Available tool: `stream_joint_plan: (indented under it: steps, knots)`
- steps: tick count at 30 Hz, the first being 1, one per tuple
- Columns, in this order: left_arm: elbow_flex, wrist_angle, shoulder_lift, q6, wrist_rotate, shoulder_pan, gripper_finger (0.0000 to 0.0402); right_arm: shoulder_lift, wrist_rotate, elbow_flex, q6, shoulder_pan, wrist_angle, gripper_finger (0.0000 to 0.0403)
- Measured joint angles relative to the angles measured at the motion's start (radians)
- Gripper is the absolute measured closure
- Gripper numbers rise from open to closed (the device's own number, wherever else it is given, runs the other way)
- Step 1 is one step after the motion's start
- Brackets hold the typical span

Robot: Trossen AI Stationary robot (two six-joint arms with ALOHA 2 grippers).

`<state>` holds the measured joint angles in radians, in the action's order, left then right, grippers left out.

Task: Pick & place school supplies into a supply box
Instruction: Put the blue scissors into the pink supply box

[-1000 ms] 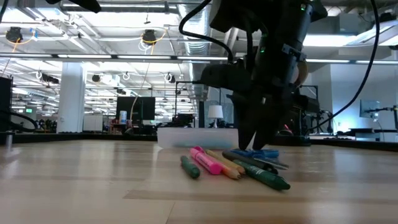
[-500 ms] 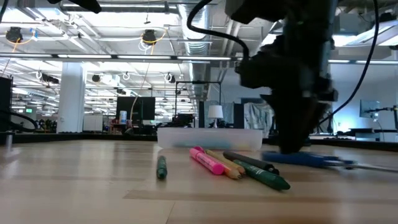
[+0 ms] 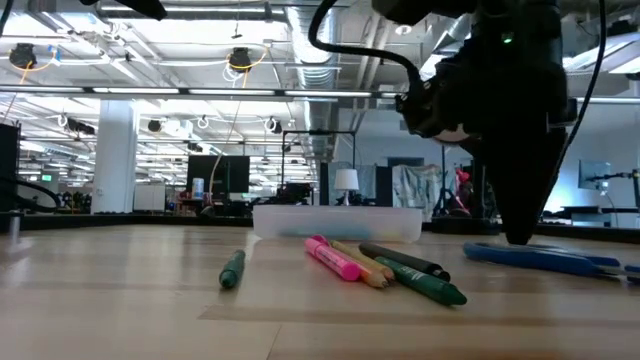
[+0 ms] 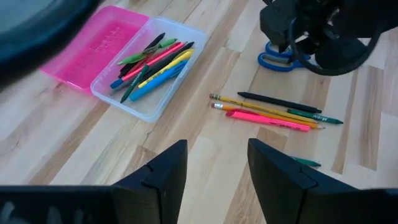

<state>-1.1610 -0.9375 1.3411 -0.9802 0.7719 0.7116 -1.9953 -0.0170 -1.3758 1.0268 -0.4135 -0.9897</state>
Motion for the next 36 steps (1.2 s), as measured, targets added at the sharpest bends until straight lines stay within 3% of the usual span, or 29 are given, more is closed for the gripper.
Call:
stream_joint_plan:
  steps: [20, 29, 36]
  knots:
    - [0.0, 0.001, 0.0, 0.001, -0.006, 0.0, 0.0237, 0.012, -0.013, -0.001, 0.228, 0.024, -0.007, 0.0195]
    - [0.0, 0.001, 0.0, 0.001, -0.027, 0.0, 0.0237, 0.011, -0.003, 0.048, 0.258, 0.03, 0.006, 0.0199]
    - [0.0, 0.001, 0.0, 0.0, -0.027, 0.0, 0.0237, 0.014, 0.067, 0.093, 0.268, 0.031, 0.075, 0.0215]
